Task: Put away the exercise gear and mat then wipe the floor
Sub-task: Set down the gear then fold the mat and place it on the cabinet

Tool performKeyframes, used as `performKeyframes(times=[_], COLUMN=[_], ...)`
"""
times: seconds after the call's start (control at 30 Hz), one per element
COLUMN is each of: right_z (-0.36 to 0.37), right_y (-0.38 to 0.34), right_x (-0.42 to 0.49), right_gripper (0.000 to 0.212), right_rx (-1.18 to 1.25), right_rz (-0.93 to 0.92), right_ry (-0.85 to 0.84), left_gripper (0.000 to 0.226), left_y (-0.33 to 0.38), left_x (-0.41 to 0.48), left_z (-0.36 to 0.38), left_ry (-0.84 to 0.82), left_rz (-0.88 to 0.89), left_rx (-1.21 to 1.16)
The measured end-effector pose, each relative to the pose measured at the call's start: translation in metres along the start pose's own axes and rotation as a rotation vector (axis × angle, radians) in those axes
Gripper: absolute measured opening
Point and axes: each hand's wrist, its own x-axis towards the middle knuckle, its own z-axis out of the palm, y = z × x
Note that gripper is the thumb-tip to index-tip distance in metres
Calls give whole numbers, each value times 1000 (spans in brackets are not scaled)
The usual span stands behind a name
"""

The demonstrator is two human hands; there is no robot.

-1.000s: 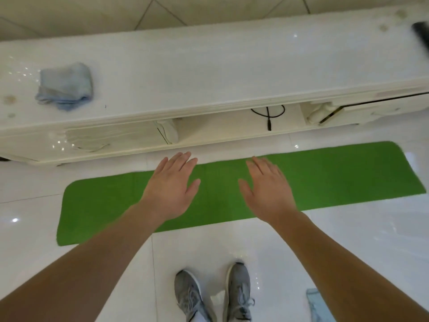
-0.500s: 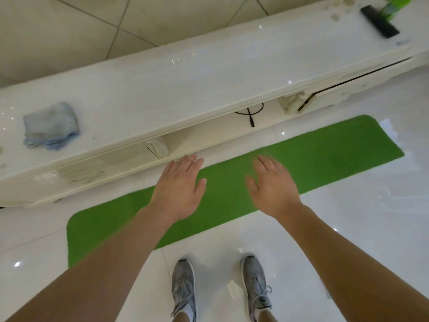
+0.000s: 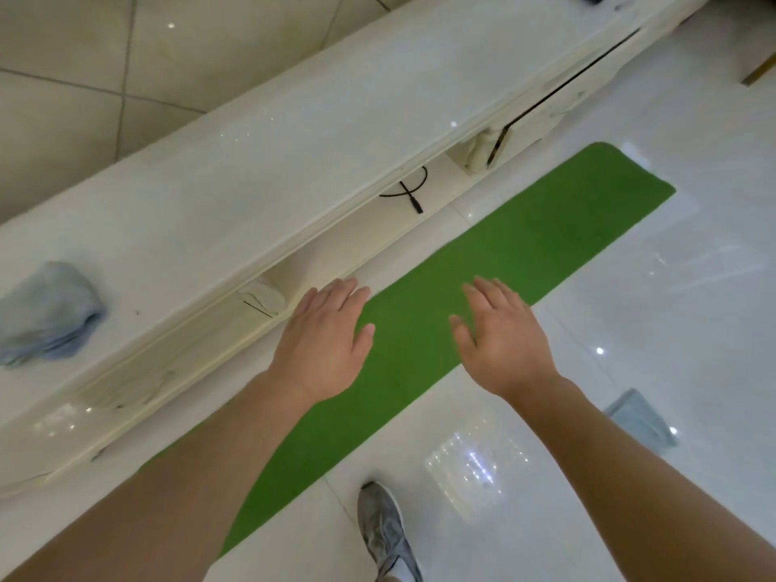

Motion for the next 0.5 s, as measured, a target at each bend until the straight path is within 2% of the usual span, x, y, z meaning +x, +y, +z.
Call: performKeyframes(times=[0.27, 0.5], right_z=[18, 34], right_y=[9, 2], right_x=[-43, -113], right_gripper=[65, 64], right_rx=[43, 37], right_rz=[95, 161], right_ry=[48, 108], left_gripper=[59, 60], left_y=[15, 30], left_x=[-7, -56], left_z=[15, 21], left_ry=[-16, -22], left_rz=[97, 145], left_rx=[39, 80])
